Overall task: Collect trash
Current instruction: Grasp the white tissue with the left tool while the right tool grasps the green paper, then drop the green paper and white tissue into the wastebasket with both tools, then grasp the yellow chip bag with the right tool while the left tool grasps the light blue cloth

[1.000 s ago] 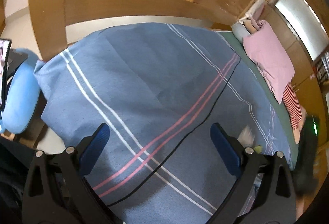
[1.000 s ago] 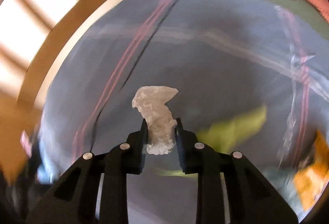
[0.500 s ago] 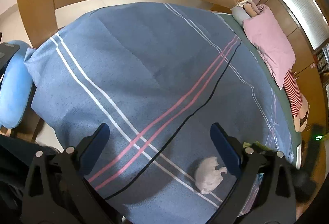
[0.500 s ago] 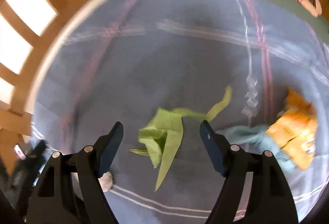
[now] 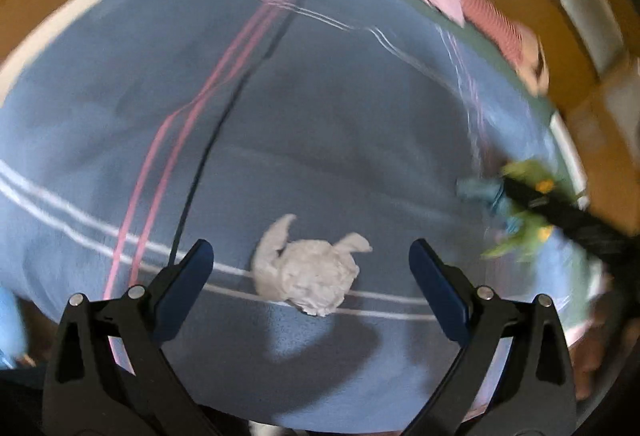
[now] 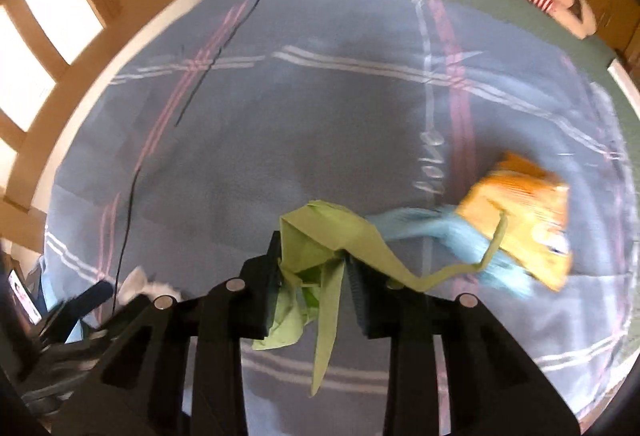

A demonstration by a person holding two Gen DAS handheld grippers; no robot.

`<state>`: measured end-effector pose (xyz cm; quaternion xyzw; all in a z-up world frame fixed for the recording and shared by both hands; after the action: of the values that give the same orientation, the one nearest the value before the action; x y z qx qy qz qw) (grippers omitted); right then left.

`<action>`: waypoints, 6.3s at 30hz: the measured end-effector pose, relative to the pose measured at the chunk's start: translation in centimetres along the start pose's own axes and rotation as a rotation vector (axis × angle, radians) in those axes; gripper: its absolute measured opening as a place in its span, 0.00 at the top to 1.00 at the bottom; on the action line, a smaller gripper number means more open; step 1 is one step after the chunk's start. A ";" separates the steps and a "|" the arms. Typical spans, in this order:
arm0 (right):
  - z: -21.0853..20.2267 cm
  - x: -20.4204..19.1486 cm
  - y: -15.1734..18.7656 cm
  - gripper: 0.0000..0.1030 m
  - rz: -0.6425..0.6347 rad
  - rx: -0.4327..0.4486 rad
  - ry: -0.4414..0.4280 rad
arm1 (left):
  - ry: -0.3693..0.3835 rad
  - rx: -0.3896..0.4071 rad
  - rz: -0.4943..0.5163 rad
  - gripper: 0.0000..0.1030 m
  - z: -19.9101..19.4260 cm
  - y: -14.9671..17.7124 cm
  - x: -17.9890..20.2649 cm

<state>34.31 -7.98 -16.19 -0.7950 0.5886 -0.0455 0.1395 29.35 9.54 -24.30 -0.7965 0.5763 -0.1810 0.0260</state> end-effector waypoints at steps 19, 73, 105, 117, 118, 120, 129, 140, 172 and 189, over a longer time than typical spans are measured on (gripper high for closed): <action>-14.9 3.5 17.3 0.69 0.107 0.277 0.065 | -0.124 0.321 0.327 0.74 -6.5 2.2 3.3; -23.6 9.0 31.5 0.23 0.362 0.450 -0.045 | 0.174 0.292 0.620 0.72 -17.6 21.3 17.7; -1.5 6.8 3.8 0.17 0.214 0.021 -0.095 | -0.015 0.328 0.292 0.04 -6.4 2.8 6.5; 8.0 7.1 1.3 0.67 0.231 -0.185 -0.048 | -0.033 0.124 0.132 0.04 -2.0 2.4 4.4; 7.8 6.8 1.8 0.78 0.239 -0.182 -0.071 | -0.022 0.103 0.084 0.04 -1.7 2.4 3.7; 6.8 5.3 2.7 0.78 0.252 -0.172 -0.186 | -0.017 0.100 0.025 0.04 -1.8 2.4 2.7; 2.5 -1.8 4.0 0.25 0.072 -0.144 -0.390 | -0.054 0.153 -0.080 0.04 -2.9 2.5 0.0; 3.4 3.2 1.4 0.17 0.280 -0.020 -0.149 | -0.046 0.123 -0.077 0.04 -2.3 2.5 0.0; 2.6 7.0 3.8 0.51 0.344 -0.054 -0.411 | -0.011 0.115 -0.097 0.04 -1.8 1.9 0.3; 5.7 4.3 6.2 0.51 0.121 -0.155 -0.059 | 0.042 0.098 -0.137 0.04 -1.4 1.9 0.2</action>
<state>31.28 -12.78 -23.75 -0.7675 0.6328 0.0319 0.0973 27.23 8.97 -23.41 -0.8279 0.5113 -0.2270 0.0403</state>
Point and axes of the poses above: each gripper's, at about its wrist camera, not at the fingertips, and z roughly the way its jaws point, x to its right, y to its underside, the point moved 7 cm from there along z, roughly the way its jaws point, and after that the axes turned 9 degrees about -x, right-handed, at the moved point
